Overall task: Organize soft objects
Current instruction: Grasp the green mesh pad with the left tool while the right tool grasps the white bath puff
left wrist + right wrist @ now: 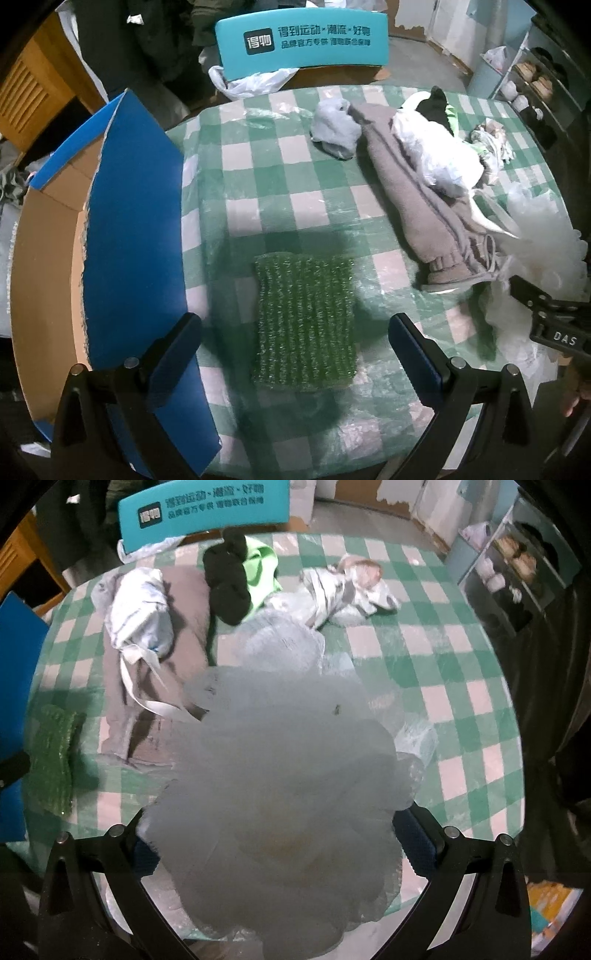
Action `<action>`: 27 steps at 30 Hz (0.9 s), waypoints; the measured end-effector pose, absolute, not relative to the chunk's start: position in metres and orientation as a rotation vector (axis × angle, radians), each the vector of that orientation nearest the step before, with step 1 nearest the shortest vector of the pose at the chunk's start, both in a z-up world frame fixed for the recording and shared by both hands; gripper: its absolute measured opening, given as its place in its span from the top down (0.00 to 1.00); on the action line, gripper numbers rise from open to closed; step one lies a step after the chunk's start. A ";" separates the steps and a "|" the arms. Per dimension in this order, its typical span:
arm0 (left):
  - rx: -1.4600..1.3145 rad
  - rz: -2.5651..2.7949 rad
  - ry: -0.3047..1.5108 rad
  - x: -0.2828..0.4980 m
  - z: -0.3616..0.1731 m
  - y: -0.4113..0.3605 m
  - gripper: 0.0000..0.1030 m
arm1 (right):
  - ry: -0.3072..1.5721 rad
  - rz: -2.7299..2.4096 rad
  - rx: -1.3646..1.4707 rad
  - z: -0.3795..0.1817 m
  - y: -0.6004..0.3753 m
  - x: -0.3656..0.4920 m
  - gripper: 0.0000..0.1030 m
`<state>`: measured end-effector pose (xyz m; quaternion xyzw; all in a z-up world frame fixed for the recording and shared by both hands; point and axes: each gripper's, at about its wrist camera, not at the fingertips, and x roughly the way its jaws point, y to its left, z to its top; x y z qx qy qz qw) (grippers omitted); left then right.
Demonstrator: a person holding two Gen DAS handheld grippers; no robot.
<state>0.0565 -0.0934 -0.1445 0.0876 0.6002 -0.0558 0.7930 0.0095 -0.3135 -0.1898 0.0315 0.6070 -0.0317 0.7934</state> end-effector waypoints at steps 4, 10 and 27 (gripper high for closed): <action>0.186 -0.132 1.315 0.061 -0.153 -0.098 0.02 | 1.315 -0.063 0.077 -0.195 -0.314 0.010 0.02; 0.184 -0.137 1.352 0.070 -0.174 -0.104 0.02 | 1.321 -0.061 0.046 -0.204 -0.311 0.013 0.01; 0.293 -0.130 1.362 0.076 -0.207 -0.125 0.35 | 1.294 -0.022 0.034 -0.196 -0.315 0.013 0.33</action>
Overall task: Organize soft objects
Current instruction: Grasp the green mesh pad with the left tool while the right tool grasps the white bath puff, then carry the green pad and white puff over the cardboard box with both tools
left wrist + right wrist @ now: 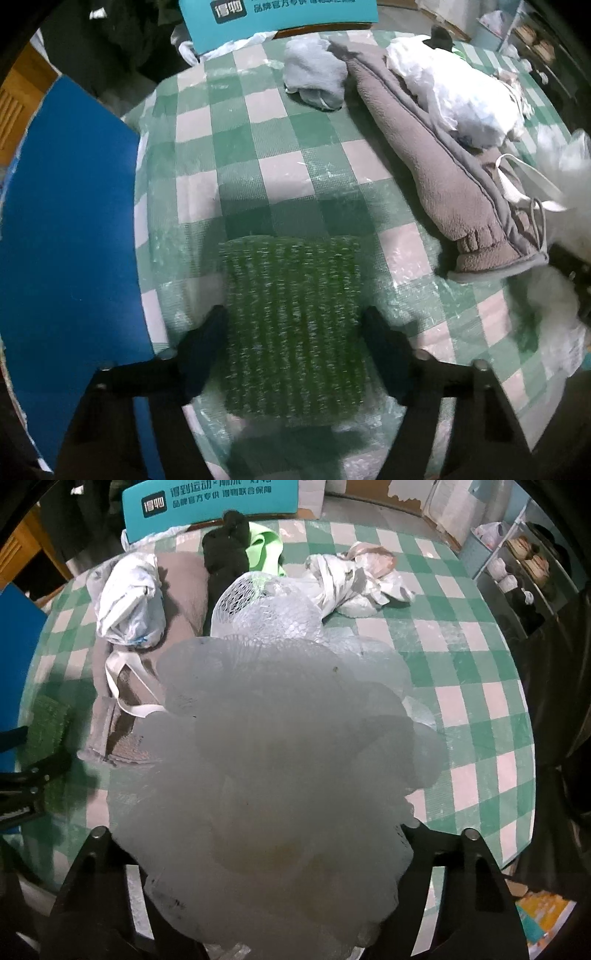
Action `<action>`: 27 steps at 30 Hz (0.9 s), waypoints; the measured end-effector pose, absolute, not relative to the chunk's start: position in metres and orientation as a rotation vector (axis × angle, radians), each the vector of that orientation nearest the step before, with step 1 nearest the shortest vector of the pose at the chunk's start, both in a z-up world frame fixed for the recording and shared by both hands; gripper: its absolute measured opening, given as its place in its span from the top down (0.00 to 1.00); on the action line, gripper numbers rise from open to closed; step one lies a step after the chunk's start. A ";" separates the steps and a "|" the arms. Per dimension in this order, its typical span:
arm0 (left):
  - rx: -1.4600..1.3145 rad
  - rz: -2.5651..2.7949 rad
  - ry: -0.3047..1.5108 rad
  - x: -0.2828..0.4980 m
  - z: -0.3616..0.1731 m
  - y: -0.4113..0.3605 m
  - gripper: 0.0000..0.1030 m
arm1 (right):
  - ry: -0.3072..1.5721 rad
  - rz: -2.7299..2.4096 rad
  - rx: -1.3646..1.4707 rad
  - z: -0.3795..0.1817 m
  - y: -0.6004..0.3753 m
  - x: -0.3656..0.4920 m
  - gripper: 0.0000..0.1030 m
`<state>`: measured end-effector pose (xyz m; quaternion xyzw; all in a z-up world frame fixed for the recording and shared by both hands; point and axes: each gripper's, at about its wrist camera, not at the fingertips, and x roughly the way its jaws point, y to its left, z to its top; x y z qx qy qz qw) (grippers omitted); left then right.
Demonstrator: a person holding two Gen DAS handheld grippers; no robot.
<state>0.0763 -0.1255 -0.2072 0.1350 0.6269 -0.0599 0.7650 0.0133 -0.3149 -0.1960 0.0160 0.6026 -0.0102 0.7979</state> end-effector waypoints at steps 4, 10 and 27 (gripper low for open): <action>0.281 -0.147 1.351 0.074 -0.205 -0.127 0.71 | 1.273 -0.024 0.044 -0.186 -0.316 0.010 0.37; 0.175 -0.179 1.362 0.075 -0.203 -0.119 0.83 | 1.222 -0.020 0.032 -0.166 -0.314 0.002 0.38; 0.124 -0.247 1.205 0.027 -0.113 -0.073 0.84 | 1.074 0.039 0.021 -0.103 -0.307 -0.010 0.39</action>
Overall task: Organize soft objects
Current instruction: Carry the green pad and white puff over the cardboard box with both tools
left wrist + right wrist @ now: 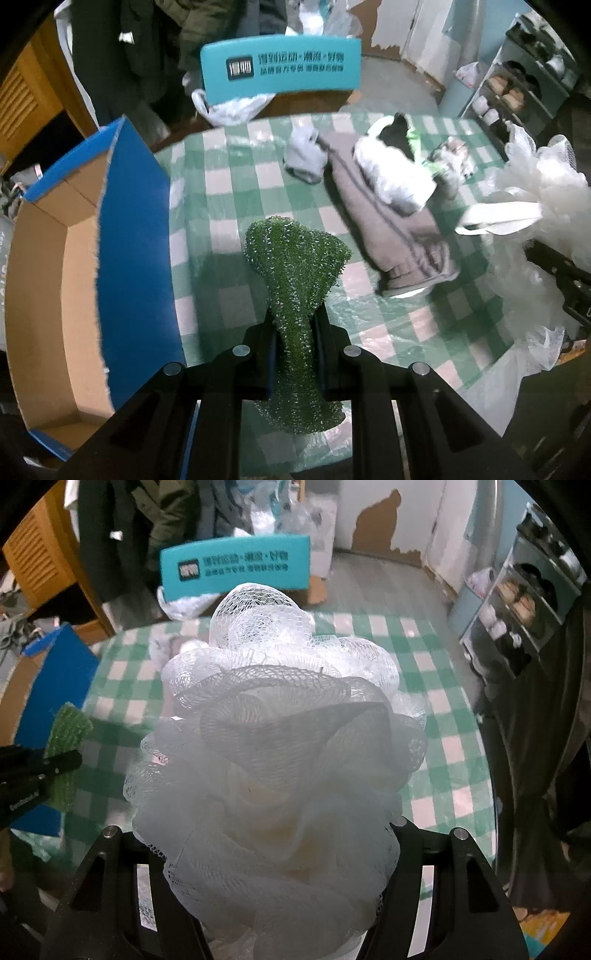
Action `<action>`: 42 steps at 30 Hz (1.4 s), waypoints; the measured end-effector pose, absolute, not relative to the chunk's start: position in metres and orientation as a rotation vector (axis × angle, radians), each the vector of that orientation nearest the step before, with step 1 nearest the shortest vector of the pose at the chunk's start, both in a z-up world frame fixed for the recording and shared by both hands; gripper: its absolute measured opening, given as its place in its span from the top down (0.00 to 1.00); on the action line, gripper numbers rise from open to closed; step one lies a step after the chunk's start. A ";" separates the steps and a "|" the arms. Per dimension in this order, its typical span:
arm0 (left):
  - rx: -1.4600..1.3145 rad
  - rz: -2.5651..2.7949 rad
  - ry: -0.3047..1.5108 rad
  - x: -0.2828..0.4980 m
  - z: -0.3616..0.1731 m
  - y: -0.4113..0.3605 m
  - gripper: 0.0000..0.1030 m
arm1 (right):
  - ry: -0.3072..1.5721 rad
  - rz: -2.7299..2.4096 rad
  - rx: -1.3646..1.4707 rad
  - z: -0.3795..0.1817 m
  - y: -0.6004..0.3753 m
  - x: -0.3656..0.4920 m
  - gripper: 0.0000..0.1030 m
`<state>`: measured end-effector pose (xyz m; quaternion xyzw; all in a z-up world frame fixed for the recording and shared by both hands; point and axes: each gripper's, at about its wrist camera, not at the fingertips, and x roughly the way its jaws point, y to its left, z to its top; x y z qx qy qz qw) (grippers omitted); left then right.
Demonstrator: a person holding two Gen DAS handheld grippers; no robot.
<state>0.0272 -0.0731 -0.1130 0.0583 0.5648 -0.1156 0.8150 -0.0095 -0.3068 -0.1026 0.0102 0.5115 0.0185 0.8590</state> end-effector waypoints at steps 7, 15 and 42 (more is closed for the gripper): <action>0.155 -0.266 1.141 0.009 -0.086 -0.069 0.84 | 1.014 0.080 0.003 -0.079 -0.295 -0.014 0.39; 0.162 -0.285 1.064 -0.001 -0.056 -0.064 0.84 | 0.974 0.124 -0.012 -0.063 -0.282 -0.017 0.39; 0.078 -0.156 0.981 -0.001 -0.026 0.021 0.84 | 0.895 0.305 -0.064 -0.022 -0.184 0.001 0.39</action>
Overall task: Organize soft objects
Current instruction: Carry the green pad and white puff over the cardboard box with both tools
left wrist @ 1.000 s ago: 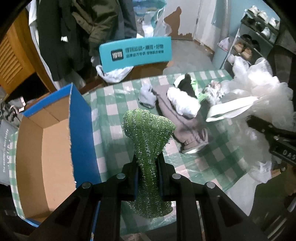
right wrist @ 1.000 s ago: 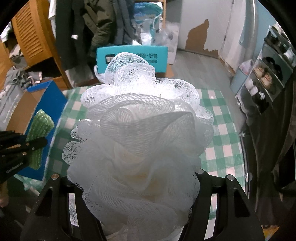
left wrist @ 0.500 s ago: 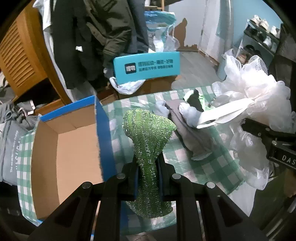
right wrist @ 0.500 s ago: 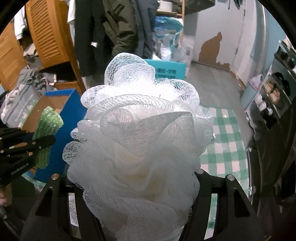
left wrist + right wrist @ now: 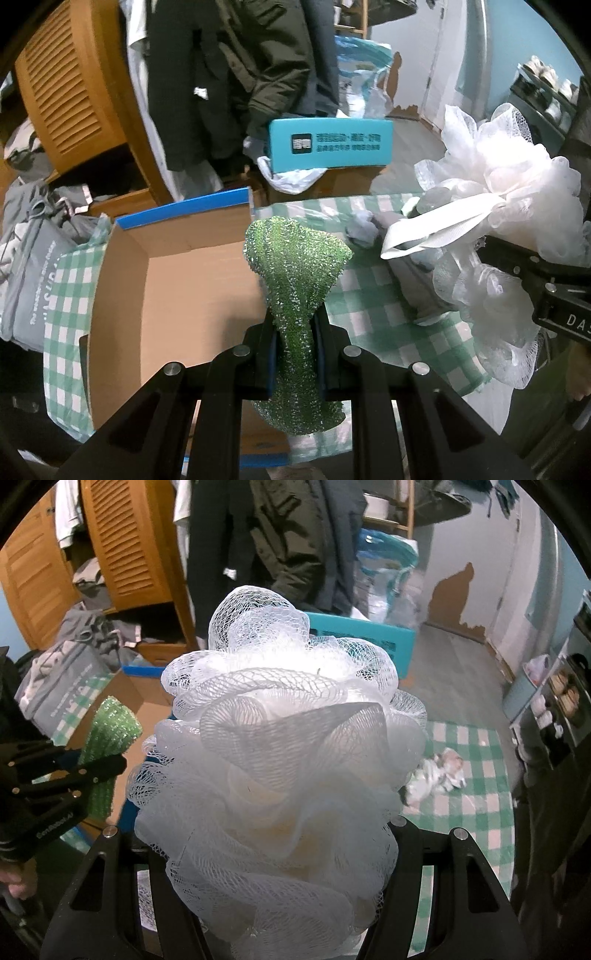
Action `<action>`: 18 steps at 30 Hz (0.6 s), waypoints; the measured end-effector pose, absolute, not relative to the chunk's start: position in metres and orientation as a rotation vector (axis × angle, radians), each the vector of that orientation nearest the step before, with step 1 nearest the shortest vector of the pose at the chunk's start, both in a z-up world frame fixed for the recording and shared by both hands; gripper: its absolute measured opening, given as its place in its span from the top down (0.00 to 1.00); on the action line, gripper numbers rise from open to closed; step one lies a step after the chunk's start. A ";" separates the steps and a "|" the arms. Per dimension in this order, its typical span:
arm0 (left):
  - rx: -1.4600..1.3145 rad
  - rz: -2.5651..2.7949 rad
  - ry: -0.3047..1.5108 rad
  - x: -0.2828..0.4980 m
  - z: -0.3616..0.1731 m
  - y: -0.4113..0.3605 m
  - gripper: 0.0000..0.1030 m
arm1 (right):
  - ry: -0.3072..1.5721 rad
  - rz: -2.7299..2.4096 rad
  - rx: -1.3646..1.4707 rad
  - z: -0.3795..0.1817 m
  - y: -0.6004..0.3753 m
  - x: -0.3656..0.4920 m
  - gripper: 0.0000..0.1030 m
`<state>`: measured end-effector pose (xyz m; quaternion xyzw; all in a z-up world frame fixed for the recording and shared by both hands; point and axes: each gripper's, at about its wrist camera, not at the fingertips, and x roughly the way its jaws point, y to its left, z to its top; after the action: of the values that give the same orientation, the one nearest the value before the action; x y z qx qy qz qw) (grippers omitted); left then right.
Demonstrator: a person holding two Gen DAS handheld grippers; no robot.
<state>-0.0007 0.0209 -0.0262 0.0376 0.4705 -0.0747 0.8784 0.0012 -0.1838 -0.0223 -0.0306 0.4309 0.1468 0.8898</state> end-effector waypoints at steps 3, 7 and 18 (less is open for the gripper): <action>0.066 -0.136 0.977 -0.001 -0.026 0.033 0.84 | 0.892 0.323 -0.071 -0.020 -0.172 0.005 0.39; 0.045 -0.106 0.971 -0.002 -0.026 0.052 0.84 | 0.890 0.347 -0.085 -0.017 -0.151 0.009 0.39; -0.016 -0.032 0.979 -0.001 -0.029 0.101 0.84 | 0.895 0.423 -0.114 -0.012 -0.099 0.025 0.39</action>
<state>-0.0012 0.1008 -0.0294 -0.0078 0.4703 -0.0153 0.8823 0.0253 -0.0985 -0.0118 -0.0546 0.4294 0.2030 0.8783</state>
